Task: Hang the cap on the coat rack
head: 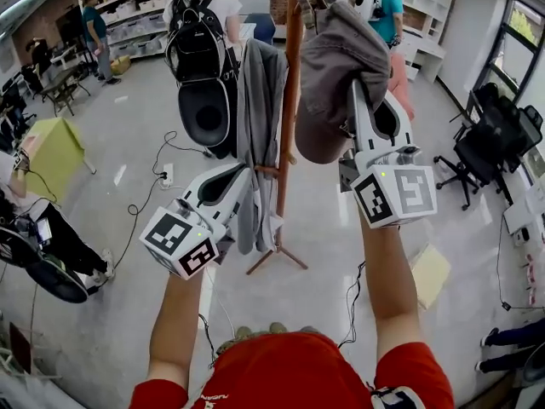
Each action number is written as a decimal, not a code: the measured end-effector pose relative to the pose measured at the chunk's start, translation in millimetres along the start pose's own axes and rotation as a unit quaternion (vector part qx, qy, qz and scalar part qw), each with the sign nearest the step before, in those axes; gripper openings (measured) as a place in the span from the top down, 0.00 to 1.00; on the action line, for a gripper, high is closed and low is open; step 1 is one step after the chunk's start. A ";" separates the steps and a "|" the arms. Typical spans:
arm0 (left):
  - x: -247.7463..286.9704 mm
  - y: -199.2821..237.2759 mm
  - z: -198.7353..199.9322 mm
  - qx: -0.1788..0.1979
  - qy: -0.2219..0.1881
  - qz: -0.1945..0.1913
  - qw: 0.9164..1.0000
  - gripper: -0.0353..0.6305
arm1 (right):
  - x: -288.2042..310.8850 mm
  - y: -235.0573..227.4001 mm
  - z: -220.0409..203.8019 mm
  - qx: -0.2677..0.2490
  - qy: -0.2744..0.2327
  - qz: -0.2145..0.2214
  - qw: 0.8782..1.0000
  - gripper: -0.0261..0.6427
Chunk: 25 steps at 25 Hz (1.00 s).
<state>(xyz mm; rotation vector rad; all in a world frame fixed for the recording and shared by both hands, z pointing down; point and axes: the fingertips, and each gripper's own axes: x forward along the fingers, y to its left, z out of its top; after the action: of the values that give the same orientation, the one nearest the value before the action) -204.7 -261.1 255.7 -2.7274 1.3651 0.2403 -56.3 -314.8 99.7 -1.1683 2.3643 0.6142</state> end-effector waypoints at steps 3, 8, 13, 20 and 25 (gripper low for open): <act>0.1 5.8 2.7 0.000 -0.001 -0.016 1.000 0.93 | 5.6 4.9 -8.4 0.000 0.014 -0.007 1.000 0.90; 7.2 12.2 -0.1 -0.001 0.001 -0.034 0.999 0.93 | 14.4 -0.7 -38.1 0.004 0.047 -0.018 0.999 0.90; 6.8 23.0 -6.7 -0.003 0.006 -0.047 0.999 0.93 | 26.7 -1.6 -69.5 -0.013 0.075 -0.032 0.997 0.90; -1.0 41.8 -17.9 -0.004 0.007 -0.053 0.999 0.93 | 29.2 9.1 -104.4 -0.020 0.089 -0.037 0.995 0.90; 3.1 43.6 -18.8 -0.012 0.014 -0.057 0.998 0.93 | 27.6 10.9 -115.7 -0.009 0.106 -0.024 0.994 0.79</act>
<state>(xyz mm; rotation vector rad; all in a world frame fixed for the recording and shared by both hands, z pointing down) -235.8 -292.4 273.5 -2.8269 1.2161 0.2138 -101.3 -390.7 180.2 -1.3535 2.5010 0.5204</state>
